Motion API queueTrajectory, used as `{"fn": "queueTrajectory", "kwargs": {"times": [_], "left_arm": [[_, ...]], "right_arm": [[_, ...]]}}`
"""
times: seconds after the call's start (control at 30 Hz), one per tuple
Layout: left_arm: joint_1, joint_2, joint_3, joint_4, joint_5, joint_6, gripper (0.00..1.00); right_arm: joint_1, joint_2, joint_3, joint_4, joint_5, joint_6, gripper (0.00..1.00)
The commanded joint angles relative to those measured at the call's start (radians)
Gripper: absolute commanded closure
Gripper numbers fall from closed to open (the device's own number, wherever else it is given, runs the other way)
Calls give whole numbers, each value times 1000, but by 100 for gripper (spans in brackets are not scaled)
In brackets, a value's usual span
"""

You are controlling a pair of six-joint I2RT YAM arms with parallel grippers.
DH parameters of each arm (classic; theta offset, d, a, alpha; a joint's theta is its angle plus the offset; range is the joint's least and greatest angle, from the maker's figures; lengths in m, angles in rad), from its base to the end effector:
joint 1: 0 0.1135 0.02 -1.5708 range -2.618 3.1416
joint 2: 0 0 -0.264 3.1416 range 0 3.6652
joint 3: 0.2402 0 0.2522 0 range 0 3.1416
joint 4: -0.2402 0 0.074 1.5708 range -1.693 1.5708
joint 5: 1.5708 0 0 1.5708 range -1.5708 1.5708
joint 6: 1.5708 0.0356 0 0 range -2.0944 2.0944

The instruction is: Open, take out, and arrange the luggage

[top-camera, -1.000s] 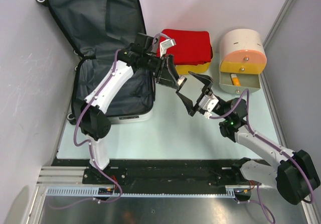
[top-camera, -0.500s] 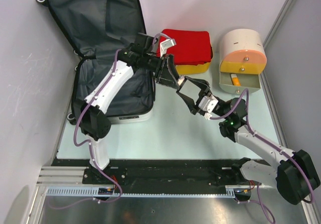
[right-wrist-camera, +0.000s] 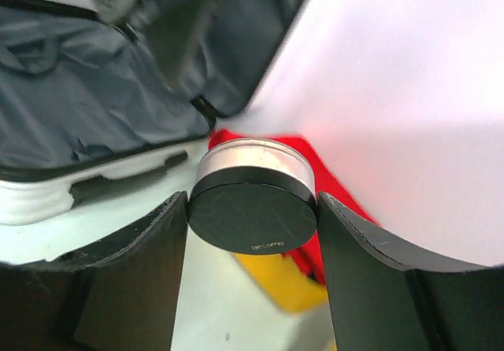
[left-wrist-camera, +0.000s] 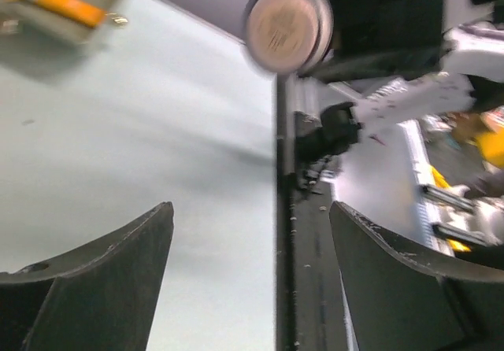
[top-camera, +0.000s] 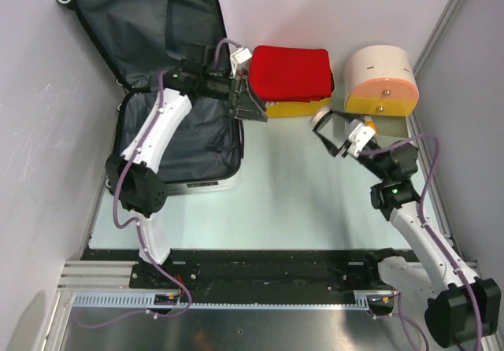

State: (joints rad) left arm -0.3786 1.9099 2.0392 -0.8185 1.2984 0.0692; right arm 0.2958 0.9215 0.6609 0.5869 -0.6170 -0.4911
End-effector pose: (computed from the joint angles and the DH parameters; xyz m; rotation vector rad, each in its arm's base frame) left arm 0.3660 -0.1825 0.4004 1.1194 1.7552 -1.6122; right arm 0.1950 0.0810 0.3517 -0.9497 0.9014 0.2169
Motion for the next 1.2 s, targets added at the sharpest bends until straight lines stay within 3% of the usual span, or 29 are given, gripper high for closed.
{"fn": "queueTrajectory", "kwargs": {"times": [0.0, 0.17, 0.27, 0.43, 0.57, 1.07, 1.13, 1.17], "left_arm": [[46, -75, 29, 5, -163, 66, 16], [49, -91, -34, 5, -152, 81, 16], [47, -89, -54, 7, -154, 92, 16], [49, -72, -53, 9, -154, 90, 16], [49, -75, -69, 10, -165, 92, 16], [96, -114, -215, 12, -212, 115, 16], [102, -117, -224, 12, -217, 115, 16], [104, -118, -228, 13, -220, 115, 16]], "right_arm": [[-167, -23, 129, -408, 68, 157, 76], [-360, 62, 262, -724, 207, 232, 79], [-426, 134, 293, -756, 267, 266, 80], [-537, 264, 318, -702, 350, 388, 82], [-596, 361, 318, -543, 353, 453, 82], [-606, 686, 397, -305, 378, 505, 81], [-607, 718, 417, -299, 378, 508, 76], [-609, 729, 428, -306, 384, 514, 60]]}}
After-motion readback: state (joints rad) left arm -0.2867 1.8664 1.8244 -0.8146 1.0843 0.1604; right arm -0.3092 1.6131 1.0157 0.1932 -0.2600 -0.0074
